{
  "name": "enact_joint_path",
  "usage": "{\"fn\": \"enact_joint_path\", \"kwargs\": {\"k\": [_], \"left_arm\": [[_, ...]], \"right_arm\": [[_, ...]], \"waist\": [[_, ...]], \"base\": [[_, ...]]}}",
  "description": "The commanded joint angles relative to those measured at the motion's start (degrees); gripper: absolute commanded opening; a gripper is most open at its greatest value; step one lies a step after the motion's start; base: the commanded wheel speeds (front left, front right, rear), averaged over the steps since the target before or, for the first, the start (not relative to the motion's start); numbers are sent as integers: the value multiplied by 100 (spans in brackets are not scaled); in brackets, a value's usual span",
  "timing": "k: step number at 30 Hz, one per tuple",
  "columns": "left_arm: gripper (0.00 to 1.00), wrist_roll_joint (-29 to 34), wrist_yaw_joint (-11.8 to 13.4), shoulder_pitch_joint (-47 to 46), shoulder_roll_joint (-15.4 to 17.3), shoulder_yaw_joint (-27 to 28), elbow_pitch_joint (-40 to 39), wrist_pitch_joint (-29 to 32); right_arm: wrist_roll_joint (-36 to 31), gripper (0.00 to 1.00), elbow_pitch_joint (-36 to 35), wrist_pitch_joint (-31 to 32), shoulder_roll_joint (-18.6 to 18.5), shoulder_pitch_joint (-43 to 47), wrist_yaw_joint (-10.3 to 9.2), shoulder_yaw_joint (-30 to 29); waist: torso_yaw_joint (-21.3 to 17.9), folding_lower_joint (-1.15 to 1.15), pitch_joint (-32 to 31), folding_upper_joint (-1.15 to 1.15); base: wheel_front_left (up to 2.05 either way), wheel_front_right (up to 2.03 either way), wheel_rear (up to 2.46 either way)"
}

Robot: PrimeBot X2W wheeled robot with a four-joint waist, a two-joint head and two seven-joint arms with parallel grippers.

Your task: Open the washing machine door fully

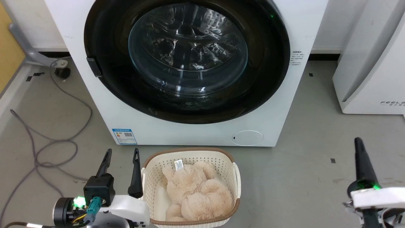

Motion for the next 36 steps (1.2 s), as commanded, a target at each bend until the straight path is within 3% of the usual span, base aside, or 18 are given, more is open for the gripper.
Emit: {"fn": "enact_joint_path", "kwargs": {"k": [1,16,36], "left_arm": [[100,-35,59,-81,3,-13,9,-62],[100,-4,139,-330,3,-98,-6,-241],[100,-86,364,-831,3,-324,-81,-468]], "right_arm": [[268,0,98,41,2,-176,3,-111],[1103,0,1317,234,-384,-1737,4,-735],[1848,0,2762,233,-1003,-4148,4,-667]], "waist": [[13,0,32,0],[169,0,455,0],[550,0,1372,0]], "base": [[0,0,0],[0,0,0],[0,0,0]]}}
